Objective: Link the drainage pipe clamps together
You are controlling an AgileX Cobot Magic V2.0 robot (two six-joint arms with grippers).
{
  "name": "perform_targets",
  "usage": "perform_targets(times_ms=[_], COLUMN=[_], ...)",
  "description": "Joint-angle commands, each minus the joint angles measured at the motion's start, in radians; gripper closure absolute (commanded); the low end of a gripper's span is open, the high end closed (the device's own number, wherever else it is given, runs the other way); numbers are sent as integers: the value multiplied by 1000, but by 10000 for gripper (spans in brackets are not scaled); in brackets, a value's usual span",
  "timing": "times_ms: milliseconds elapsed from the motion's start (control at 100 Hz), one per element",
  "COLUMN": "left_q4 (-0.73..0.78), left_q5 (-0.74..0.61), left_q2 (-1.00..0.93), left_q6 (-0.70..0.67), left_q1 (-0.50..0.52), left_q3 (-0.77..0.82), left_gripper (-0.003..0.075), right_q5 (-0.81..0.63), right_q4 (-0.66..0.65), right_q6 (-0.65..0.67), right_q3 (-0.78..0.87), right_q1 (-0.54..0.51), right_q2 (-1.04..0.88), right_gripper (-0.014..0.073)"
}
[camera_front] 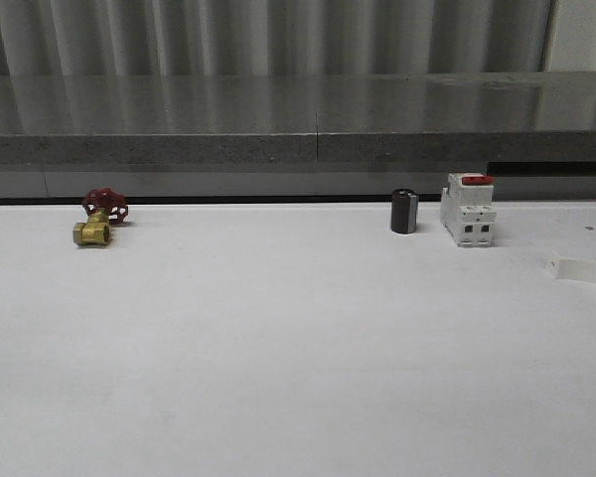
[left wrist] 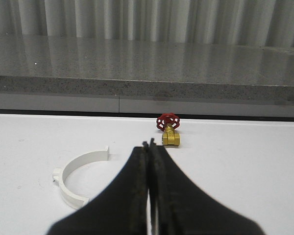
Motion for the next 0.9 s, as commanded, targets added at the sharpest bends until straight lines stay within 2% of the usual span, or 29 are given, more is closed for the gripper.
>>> perform_targets(times_ms=[0,260,380,540,780,890], left_q4=[-2,-2,-10,-55,-87,-87], left_q5=[-82,-98,-67,133,652,761], left_q2=[-28,-28,-19,95,444,588], left_q6=[-7,-7,-7,-9,-9,16], left_q1=[2,2,2,2,2,2], left_q3=[37,32,-26,-223,-657,-782], left_gripper=[740,740,740,740,740,740], right_q5=[-83,-83,-83,-83,-83,-83], right_q4=[-5,-5,-5,-5,-5,-5], right_q6=[-8,-8,-8,-8,-8,-8], right_q3=[-16,-16,-16,-16,-16,-16], right_q1=[-4,-4,-4,-4,-4,-4], right_q2=[-20,-20,-20,-20,-20,-20], right_gripper=[711,711,711,711,711,711])
